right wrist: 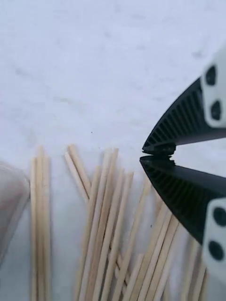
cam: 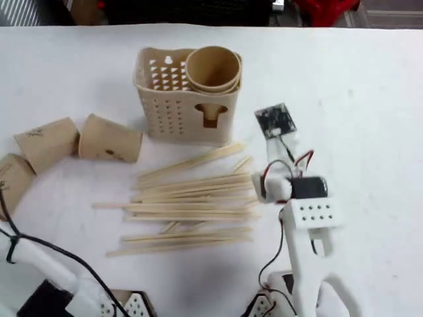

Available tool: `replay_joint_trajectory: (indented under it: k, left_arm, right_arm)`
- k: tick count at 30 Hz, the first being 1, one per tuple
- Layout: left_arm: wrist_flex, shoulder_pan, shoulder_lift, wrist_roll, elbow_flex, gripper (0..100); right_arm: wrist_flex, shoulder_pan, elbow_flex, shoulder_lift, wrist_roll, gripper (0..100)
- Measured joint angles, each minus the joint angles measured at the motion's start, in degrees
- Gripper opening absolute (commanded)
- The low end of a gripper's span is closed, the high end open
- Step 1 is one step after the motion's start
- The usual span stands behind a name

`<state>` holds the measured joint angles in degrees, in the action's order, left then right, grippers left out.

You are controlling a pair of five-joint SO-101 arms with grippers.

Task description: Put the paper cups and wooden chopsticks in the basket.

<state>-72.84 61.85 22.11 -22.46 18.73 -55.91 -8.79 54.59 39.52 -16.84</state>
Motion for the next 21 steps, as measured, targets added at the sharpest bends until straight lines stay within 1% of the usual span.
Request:
replay_joint_trajectory:
  k: [5, 11, 16, 21]
  left_arm:
    - [9.93, 6.33, 0.0, 0.0, 10.9, 26]
    - [16.88, 6.59, 0.0, 0.18, 21.27, 26]
    - [21.27, 2.37, 0.0, 2.81, 24.7, 26]
    - [22.42, -2.11, 0.0, 3.78, 24.88, 26]
  right_arm:
    - [0.88, -0.26, 1.14, 0.0, -0.53, 1.8]
    - [0.97, -0.26, 1.49, 0.0, -0.53, 1.8]
    - [0.97, -0.26, 2.37, 0.35, -0.53, 1.8]
    - [0.97, -0.26, 2.37, 0.35, -0.53, 1.8]
